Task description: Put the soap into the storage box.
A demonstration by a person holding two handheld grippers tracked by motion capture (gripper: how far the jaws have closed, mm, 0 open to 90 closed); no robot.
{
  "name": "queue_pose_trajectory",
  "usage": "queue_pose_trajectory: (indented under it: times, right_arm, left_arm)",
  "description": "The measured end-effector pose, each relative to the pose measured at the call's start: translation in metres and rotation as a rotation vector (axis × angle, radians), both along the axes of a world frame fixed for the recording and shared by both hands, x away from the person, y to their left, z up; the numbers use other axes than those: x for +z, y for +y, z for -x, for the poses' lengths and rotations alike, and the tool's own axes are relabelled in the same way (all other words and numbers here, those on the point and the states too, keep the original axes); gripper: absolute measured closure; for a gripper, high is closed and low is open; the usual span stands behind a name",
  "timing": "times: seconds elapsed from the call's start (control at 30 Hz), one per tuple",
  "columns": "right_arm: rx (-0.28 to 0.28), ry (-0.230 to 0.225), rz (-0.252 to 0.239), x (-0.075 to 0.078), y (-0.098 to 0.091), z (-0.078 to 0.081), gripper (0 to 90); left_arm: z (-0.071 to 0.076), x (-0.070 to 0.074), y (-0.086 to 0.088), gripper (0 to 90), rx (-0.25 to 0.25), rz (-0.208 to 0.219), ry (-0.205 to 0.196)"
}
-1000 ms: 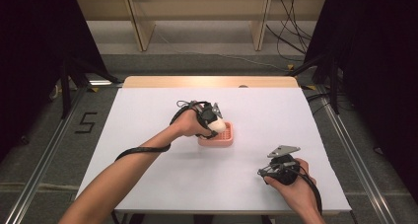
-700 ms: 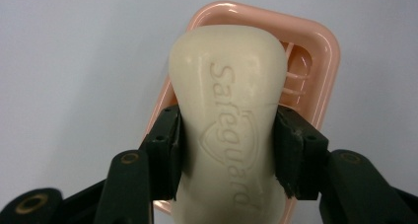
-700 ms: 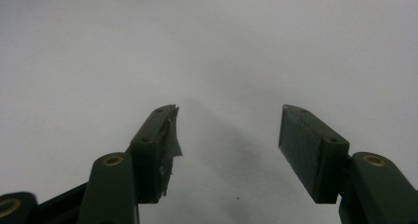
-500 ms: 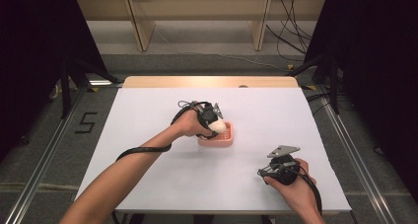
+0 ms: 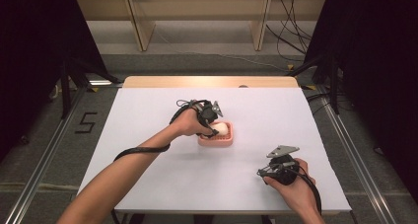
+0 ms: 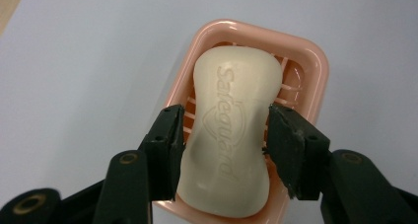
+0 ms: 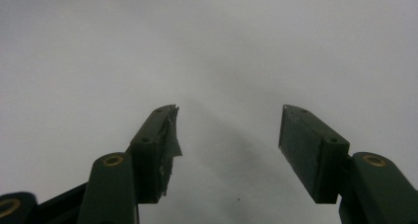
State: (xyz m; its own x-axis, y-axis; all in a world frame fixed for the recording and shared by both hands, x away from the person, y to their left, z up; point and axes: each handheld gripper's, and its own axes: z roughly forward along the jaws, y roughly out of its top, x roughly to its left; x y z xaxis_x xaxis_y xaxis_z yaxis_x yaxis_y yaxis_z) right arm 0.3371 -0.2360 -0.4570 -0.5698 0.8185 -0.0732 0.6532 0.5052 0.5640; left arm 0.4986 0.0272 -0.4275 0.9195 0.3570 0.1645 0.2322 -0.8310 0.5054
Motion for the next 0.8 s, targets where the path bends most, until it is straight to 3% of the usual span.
queue_pose_trajectory:
  times: [0.5, 0.6, 0.8]
  right_arm:
    - [-0.004, -0.006, 0.002, 0.0, 0.0, 0.0, 40.5]
    - [-0.008, 0.001, 0.001, 0.0, 0.001, 0.0, 40.5]
    - [-0.008, 0.001, 0.002, 0.0, 0.001, 0.0, 40.3]
  left_arm:
    - [0.017, 0.013, 0.033, 47.3, 0.052, 0.065, -0.006]
    - [0.026, 0.017, 0.044, 48.6, 0.062, 0.094, -0.014]
    - [0.039, 0.02, 0.059, 47.9, 0.065, 0.108, -0.032]
